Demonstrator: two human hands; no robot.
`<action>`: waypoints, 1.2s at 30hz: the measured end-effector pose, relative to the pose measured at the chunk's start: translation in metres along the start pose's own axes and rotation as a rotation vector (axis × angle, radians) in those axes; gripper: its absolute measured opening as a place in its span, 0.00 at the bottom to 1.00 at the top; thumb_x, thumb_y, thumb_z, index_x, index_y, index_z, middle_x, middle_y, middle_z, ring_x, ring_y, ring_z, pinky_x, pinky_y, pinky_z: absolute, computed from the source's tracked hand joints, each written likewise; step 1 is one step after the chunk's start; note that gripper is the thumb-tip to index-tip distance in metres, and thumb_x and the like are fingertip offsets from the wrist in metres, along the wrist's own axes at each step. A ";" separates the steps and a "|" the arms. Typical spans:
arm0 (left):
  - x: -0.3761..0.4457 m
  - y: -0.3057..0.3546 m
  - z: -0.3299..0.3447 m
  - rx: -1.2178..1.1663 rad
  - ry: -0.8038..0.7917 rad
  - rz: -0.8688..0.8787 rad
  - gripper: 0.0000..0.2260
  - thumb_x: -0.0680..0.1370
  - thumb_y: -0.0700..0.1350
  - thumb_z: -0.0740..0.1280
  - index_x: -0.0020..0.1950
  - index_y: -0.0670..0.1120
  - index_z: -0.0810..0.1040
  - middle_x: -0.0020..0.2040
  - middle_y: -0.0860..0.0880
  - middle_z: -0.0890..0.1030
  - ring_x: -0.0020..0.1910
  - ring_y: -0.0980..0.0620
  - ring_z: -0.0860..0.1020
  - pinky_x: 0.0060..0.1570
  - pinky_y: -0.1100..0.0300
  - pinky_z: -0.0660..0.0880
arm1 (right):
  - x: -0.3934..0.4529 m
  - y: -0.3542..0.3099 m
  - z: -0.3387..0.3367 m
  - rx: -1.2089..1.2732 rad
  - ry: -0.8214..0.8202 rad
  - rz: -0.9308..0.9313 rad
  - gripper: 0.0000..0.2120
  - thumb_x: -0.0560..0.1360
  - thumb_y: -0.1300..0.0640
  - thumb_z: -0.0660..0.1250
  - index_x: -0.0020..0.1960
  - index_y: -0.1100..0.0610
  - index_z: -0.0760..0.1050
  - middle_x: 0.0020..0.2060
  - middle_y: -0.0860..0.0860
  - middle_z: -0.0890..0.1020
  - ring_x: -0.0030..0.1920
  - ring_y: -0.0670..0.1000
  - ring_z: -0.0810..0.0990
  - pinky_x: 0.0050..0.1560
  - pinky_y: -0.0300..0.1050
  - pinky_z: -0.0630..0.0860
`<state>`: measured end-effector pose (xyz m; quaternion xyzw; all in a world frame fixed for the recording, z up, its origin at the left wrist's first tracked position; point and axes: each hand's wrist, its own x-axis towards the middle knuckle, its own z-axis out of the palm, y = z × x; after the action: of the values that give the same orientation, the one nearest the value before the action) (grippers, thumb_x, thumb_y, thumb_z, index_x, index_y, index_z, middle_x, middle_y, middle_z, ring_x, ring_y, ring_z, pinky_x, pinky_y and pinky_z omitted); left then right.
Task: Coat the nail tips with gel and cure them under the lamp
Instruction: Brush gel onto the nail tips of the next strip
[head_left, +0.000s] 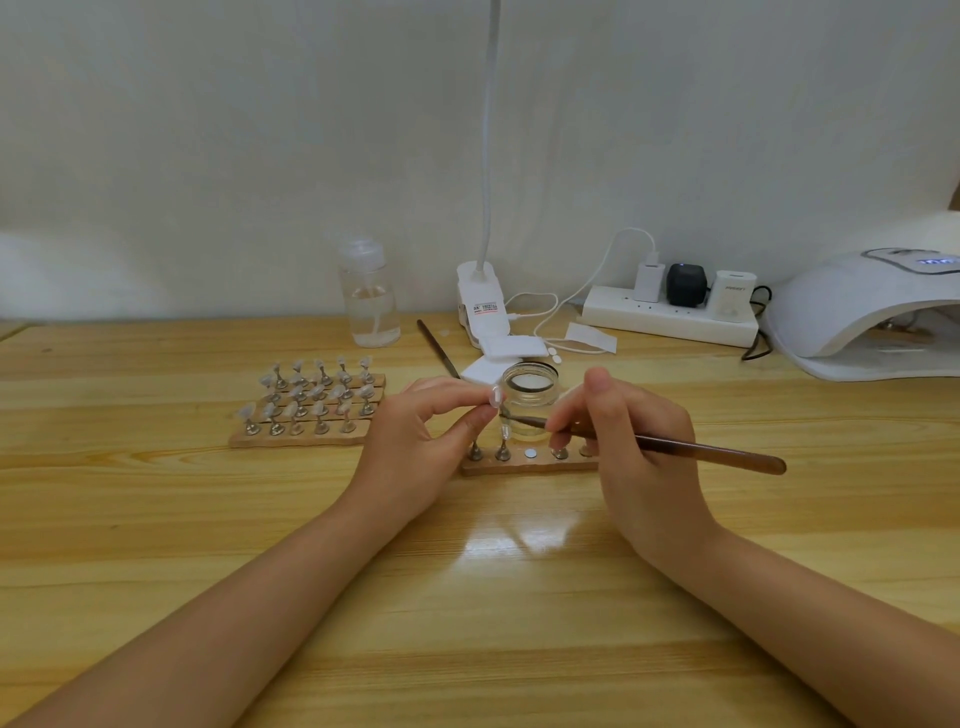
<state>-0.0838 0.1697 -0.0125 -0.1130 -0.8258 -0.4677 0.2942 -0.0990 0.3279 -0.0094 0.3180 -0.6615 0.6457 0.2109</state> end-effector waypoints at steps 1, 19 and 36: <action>0.000 0.000 0.000 0.006 -0.002 0.012 0.11 0.71 0.36 0.70 0.50 0.49 0.80 0.43 0.56 0.81 0.49 0.55 0.79 0.54 0.64 0.72 | 0.000 0.000 -0.001 -0.013 0.006 -0.017 0.18 0.75 0.50 0.54 0.32 0.52 0.75 0.27 0.45 0.77 0.31 0.41 0.77 0.34 0.28 0.68; -0.002 0.002 0.000 0.020 -0.027 0.040 0.12 0.72 0.37 0.70 0.48 0.54 0.79 0.43 0.58 0.80 0.50 0.53 0.78 0.55 0.53 0.72 | 0.000 -0.001 -0.001 0.022 0.005 0.044 0.20 0.73 0.46 0.55 0.29 0.54 0.76 0.24 0.49 0.77 0.28 0.44 0.77 0.33 0.37 0.71; -0.003 0.008 -0.001 0.051 -0.058 -0.002 0.09 0.71 0.37 0.71 0.46 0.50 0.81 0.41 0.59 0.79 0.49 0.56 0.76 0.57 0.53 0.70 | 0.002 0.001 0.000 -0.067 0.022 0.024 0.18 0.74 0.47 0.54 0.32 0.52 0.76 0.27 0.46 0.78 0.32 0.41 0.77 0.34 0.28 0.68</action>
<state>-0.0771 0.1739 -0.0086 -0.1182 -0.8457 -0.4434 0.2725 -0.1010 0.3275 -0.0087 0.2957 -0.6840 0.6292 0.2211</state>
